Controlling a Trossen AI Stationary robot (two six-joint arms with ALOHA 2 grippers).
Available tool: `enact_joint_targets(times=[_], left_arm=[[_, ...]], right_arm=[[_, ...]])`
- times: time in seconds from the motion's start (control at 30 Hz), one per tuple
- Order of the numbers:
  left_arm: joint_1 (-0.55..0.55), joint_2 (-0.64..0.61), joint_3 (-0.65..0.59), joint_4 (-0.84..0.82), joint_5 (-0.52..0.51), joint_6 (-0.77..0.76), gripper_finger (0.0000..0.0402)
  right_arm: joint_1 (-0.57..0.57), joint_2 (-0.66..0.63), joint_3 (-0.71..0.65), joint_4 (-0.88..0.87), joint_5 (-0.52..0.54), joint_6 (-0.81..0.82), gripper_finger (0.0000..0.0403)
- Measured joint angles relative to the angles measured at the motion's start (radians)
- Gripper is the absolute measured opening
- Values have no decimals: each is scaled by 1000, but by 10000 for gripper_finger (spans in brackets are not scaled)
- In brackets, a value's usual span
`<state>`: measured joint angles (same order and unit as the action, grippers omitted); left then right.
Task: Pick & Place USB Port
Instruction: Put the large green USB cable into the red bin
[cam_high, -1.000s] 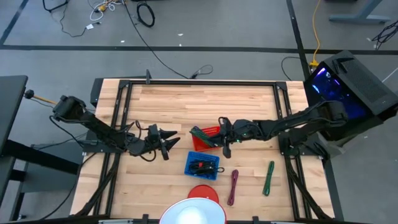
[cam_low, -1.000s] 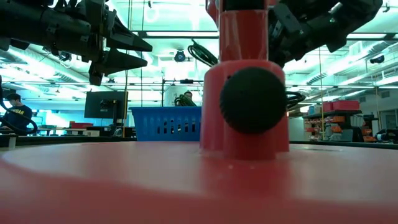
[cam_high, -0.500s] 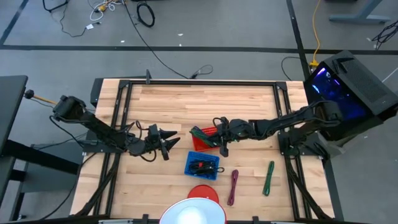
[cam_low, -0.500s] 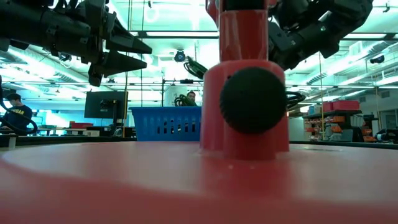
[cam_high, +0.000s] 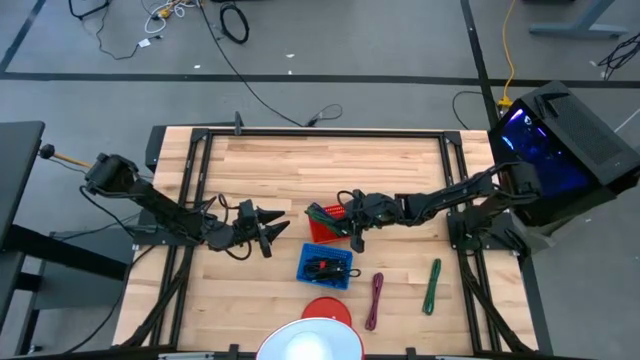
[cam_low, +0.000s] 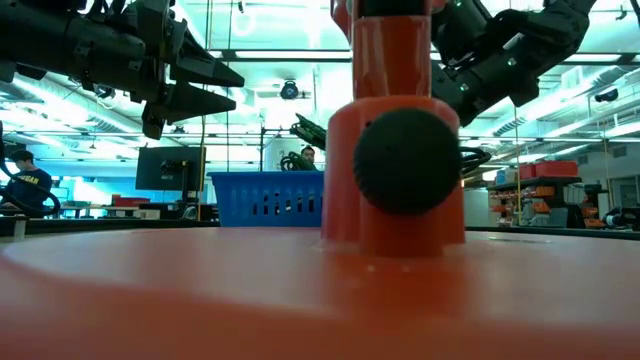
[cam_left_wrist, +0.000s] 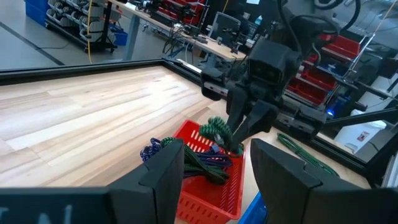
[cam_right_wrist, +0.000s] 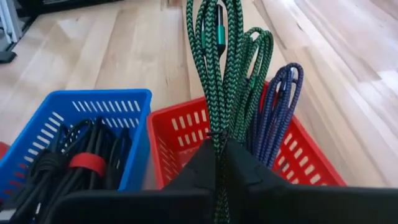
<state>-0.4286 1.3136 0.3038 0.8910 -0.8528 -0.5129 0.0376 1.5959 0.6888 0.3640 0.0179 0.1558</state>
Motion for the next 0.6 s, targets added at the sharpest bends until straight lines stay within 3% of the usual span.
enact_joint_targets(times=[0.33, 0.6], left_arm=[[0, 0, 0, 0, 0, -2, 190], [0, 0, 0, 0, 0, -2, 190]], right_arm=[[-15, 14, 0, 1, 0, 1, 44], [-25, 14, 0, 19, 0, 11, 101]])
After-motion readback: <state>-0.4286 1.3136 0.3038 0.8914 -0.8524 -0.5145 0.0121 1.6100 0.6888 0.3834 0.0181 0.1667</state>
